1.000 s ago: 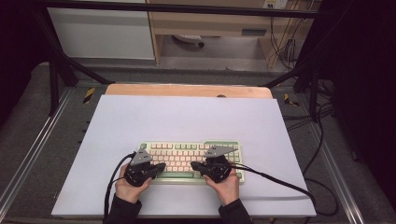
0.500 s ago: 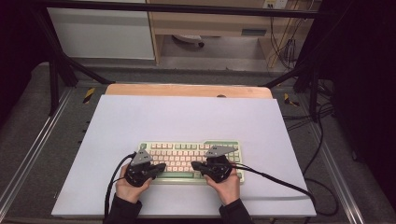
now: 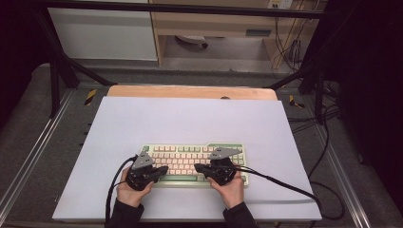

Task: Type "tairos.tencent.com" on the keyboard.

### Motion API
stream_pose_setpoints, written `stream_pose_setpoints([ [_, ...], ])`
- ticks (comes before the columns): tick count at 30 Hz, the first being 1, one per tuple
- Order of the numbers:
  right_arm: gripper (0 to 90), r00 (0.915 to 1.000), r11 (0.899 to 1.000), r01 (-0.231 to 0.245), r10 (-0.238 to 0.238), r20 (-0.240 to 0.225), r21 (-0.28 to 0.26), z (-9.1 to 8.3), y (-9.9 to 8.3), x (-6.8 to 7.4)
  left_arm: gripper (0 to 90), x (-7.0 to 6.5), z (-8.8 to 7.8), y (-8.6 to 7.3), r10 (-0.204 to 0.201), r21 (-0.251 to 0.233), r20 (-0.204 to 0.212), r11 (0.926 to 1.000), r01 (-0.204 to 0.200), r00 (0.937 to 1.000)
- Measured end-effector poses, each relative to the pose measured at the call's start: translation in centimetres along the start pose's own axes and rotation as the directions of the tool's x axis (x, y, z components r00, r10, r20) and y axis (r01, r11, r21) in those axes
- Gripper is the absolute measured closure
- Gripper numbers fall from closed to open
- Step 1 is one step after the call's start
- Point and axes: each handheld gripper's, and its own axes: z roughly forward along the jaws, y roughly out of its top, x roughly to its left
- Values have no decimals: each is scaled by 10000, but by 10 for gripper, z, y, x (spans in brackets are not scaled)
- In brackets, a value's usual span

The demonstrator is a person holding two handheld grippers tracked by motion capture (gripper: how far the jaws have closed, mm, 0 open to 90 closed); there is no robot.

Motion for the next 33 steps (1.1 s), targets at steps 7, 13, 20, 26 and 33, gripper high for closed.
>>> stream_pose_setpoints([
  [7, 900, 10000, 10000, 9, -9, -2, 20, 1, -1, 0, 900, 0, -2, 1, 7, -61, -35, 10000, -7, 10000],
  [13, 900, 10000, 10000, 6, -6, 11, 83, 1, -1, 0, 900, 0, -1, 4, -13, -139, -57, 9999, 12, 10000],
  [20, 900, 10000, 9999, -6, 6, 5, 144, 2, -1, 0, 900, 2, 5, 9, -71, -174, -105, 9998, 70, 9999],
  [26, 900, 10000, 9999, -12, 12, 1, 136, 2, -2, 0, 900, 7, 8, 12, -223, -247, -239, 9995, 217, 9995],
  [33, 900, 10000, 9998, 19, -19, -20, 178, 3, -3, 0, 900, 13, 13, 17, -374, -298, -434, 9989, 361, 9984],
])
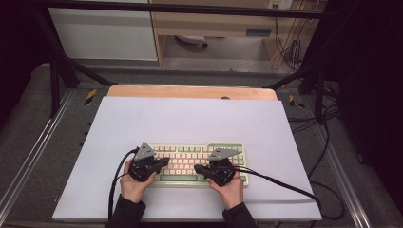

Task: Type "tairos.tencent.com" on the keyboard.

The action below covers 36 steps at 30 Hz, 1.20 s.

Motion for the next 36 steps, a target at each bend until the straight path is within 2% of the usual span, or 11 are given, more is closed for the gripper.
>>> stream_pose_setpoints([
  [14, 900, 10000, 10000, -2, 2, -13, 31, 0, 0, 0, 900, 9, 5, -2, -133, 143, -515, 9998, 140, 9986],
  [36, 900, 10000, 10000, 26, -26, -23, 28, 0, 0, 0, 900, 10, 7, -5, -98, 326, -454, 9994, 113, 9989],
])
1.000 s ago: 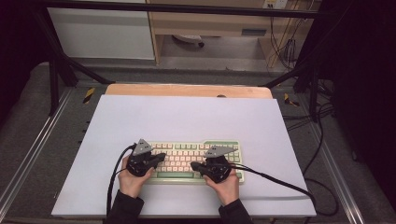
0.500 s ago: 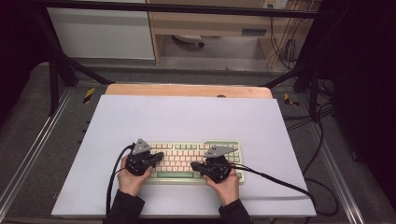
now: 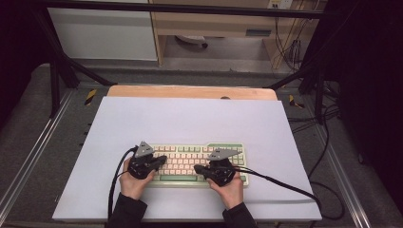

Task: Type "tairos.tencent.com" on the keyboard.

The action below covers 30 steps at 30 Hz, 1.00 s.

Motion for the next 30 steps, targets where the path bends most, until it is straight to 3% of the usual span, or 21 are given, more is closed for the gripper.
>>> stream_pose_setpoints([
  [30, 900, 9998, 9998, -166, 165, -111, -124, 1, 2, 1, 900, -4, -24, -5, -72, -421, 316, 9991, 86, 9995],
])
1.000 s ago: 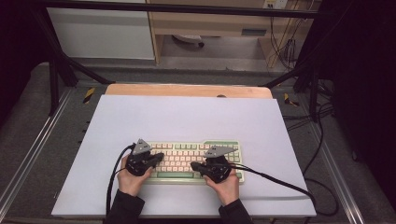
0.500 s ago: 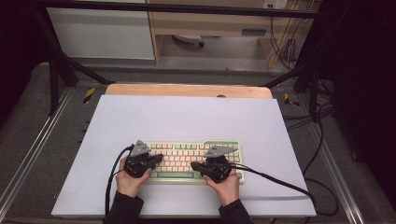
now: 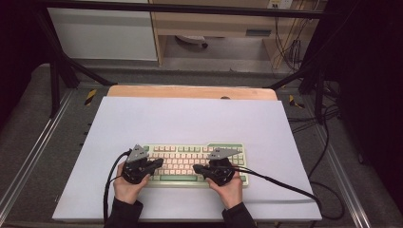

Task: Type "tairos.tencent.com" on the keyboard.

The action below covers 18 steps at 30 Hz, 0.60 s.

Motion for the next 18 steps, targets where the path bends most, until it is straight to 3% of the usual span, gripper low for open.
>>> stream_pose_setpoints([
  [18, 900, 9997, 9994, 91, -84, -212, 320, 24, 5, 8, 900, 0, 0, -3, 1, 59, 62, 10000, -1, 10000],
])
